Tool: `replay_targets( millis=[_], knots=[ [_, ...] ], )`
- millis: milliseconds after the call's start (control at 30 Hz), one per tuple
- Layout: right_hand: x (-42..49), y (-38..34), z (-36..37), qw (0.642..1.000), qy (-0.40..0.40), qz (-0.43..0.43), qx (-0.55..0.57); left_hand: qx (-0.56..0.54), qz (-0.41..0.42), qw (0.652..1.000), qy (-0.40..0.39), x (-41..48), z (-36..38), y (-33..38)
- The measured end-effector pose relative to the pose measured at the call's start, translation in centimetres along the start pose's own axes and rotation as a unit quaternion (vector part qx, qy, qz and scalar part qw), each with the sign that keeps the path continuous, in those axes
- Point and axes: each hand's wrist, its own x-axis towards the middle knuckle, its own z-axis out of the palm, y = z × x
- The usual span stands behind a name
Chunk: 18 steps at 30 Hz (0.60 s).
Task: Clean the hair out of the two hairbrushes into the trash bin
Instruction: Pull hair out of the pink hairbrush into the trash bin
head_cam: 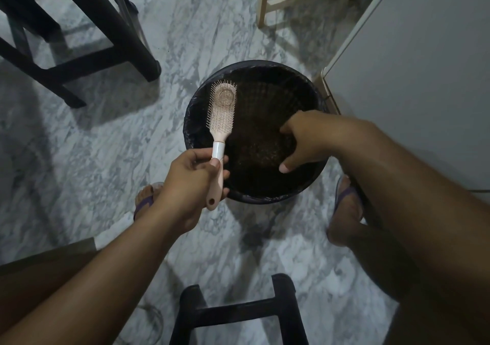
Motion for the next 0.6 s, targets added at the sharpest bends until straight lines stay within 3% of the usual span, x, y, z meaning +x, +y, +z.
replay_targets(
  millis=[67, 167, 267, 600],
  knots=[
    [-0.1, 0.2, -0.6, 0.990, 0.121, -0.031, 0.060, 0.003, 0.004, 1.000, -0.002, -0.1, 0.1, 0.1],
    [0.0, -0.9, -0.6, 0.916, 0.304, -0.077, 0.251, 0.008, 0.013, 1.000, -0.011, -0.3, 0.3, 0.2],
    [0.7, -3.0, 0.5, 0.871, 0.307, -0.132, 0.361, 0.014, 0.021, 0.999, -0.032, -0.7, 0.6, 0.2],
    [1.1, -2.3, -0.9, 0.875, 0.361, -0.135, 0.292, 0.037, 0.022, 0.998, -0.042, -1.0, 0.7, -0.3]
  ],
)
